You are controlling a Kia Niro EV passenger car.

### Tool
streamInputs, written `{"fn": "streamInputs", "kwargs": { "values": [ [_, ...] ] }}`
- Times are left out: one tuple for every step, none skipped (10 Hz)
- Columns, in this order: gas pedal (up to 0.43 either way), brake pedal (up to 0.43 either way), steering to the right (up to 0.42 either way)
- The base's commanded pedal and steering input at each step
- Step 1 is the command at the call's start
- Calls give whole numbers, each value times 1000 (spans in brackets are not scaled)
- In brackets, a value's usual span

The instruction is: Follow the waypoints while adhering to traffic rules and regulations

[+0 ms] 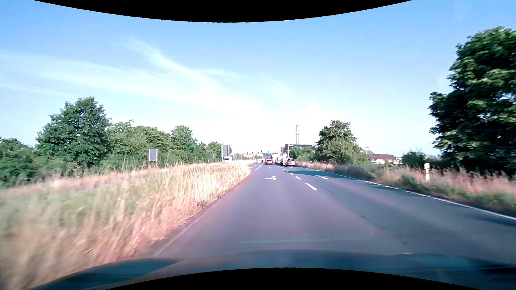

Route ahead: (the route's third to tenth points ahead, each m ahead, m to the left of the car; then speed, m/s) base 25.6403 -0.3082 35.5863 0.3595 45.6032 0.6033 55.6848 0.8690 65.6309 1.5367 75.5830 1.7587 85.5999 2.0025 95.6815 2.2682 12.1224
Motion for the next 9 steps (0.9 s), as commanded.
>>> {"fn": "streamInputs", "kwargs": {
  "values": [
    [0, 183, -10],
    [0, 152, -10],
    [0, 122, -11],
    [0, 98, -12],
    [0, 67, -12],
    [0, 30, -13],
    [0, 12, -16],
    [0, 0, -18],
    [0, 0, -19]
  ]
}}
